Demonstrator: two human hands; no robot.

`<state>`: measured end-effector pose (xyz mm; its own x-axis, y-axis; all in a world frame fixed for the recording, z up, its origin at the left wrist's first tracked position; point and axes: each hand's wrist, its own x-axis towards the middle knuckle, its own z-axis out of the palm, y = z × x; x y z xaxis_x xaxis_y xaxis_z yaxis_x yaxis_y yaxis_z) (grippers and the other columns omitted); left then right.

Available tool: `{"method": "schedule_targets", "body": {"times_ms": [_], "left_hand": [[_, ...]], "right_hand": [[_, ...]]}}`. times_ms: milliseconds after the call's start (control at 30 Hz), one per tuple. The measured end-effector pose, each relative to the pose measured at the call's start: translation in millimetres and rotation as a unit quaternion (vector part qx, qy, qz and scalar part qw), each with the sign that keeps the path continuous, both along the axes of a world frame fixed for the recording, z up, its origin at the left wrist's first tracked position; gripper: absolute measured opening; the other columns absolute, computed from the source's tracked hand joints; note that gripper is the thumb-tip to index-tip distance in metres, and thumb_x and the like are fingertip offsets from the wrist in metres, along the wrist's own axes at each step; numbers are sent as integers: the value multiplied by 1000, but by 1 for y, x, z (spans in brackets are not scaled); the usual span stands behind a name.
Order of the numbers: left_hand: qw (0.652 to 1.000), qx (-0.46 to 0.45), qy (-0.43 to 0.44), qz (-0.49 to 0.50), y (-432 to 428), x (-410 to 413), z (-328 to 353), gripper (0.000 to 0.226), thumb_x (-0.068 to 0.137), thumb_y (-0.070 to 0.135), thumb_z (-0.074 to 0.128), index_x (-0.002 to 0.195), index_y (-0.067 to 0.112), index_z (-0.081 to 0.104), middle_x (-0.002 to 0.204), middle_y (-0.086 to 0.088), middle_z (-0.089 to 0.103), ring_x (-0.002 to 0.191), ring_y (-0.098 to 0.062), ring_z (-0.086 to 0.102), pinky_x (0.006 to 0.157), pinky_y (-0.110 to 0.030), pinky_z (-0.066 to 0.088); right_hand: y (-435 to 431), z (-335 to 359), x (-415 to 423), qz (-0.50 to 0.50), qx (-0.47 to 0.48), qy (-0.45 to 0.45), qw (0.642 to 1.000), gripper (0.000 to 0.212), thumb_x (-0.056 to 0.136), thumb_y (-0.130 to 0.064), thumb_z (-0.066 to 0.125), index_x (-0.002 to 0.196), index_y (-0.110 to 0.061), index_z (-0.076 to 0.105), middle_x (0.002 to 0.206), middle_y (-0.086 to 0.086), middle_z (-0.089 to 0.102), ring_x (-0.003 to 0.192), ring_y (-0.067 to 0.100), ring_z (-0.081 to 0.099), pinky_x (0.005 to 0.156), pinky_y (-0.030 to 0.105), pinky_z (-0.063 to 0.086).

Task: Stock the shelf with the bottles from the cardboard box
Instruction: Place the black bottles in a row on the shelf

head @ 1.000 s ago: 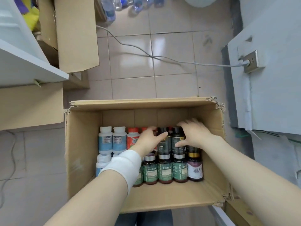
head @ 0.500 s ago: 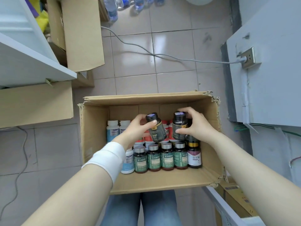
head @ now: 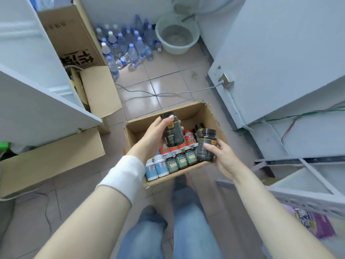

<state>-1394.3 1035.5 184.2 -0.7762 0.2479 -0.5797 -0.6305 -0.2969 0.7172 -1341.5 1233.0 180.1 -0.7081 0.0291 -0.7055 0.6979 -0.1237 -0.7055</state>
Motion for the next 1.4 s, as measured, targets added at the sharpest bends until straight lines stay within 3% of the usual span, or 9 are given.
{"method": "schedule_targets", "body": {"times_ms": [100, 200, 267, 400, 600, 867, 1067, 1200, 1400], "left_hand": [[997, 22, 37, -59, -2, 30, 51, 17, 98, 23, 43, 103, 9, 52, 101, -8, 67, 84, -19, 69, 74, -33, 59], [991, 25, 66, -114, 6, 60, 98, 19, 97, 26, 45, 105, 9, 50, 96, -8, 65, 78, -20, 66, 69, -33, 58], [987, 39, 78, -132, 22, 79, 128, 23, 97, 29, 46, 106, 9, 50, 91, -9, 65, 70, -19, 66, 63, -33, 58], [972, 58, 119, -193, 69, 125, 185, 26, 95, 36, 47, 101, 12, 53, 84, -7, 68, 69, -19, 67, 67, -34, 57], [922, 118, 182, -322, 151, 231, 260, 27, 96, 32, 44, 110, 11, 54, 84, -4, 69, 70, -17, 67, 66, -31, 57], [850, 171, 249, -431, 284, 436, 331, 27, 96, 32, 43, 98, 9, 58, 71, -1, 71, 61, -15, 69, 61, -28, 58], [798, 179, 284, -500, 356, 547, 372, 24, 94, 33, 47, 98, 12, 59, 77, 0, 72, 66, -14, 68, 72, -33, 57], [765, 185, 315, -530, 401, 588, 403, 24, 95, 34, 47, 102, 13, 57, 87, -3, 69, 72, -15, 68, 75, -30, 57], [741, 188, 351, -541, 477, 617, 428, 24, 95, 34, 48, 107, 14, 53, 91, -3, 68, 77, -17, 67, 80, -34, 55]], "right_hand": [[-19, 41, 56, -68, -30, 28, 997, 69, 65, -35, 79, 123, -9, 52, 100, 6, 68, 88, 18, 64, 85, 35, 50], [-27, 82, 109, -105, -44, 56, 992, 33, 89, -8, 54, 122, -7, 50, 98, 10, 65, 84, 19, 65, 81, 38, 52], [-23, 110, 141, -121, -46, 86, 988, 28, 90, -5, 50, 118, -6, 51, 100, 14, 64, 87, 23, 64, 84, 43, 52], [2, 161, 206, -177, -26, 143, 973, 22, 90, -5, 50, 110, -8, 56, 94, 5, 68, 82, 16, 67, 72, 29, 56], [53, 223, 328, -249, -7, 195, 949, 57, 66, -34, 78, 113, -8, 59, 108, 8, 66, 99, 21, 62, 92, 37, 50], [141, 287, 556, -319, 40, 275, 906, 33, 78, -16, 55, 109, -11, 58, 102, 3, 66, 86, 9, 67, 76, 22, 56], [190, 333, 676, -391, 86, 317, 860, 35, 71, -19, 58, 105, -11, 59, 113, 13, 60, 97, 22, 60, 73, 23, 57], [227, 359, 722, -421, 110, 361, 825, 71, 46, -43, 87, 105, -11, 63, 104, 5, 71, 94, 15, 68, 72, 22, 56], [288, 395, 751, -439, 130, 393, 797, 82, 47, -38, 86, 116, -4, 58, 105, 10, 66, 98, 20, 65, 78, 29, 57]]}}
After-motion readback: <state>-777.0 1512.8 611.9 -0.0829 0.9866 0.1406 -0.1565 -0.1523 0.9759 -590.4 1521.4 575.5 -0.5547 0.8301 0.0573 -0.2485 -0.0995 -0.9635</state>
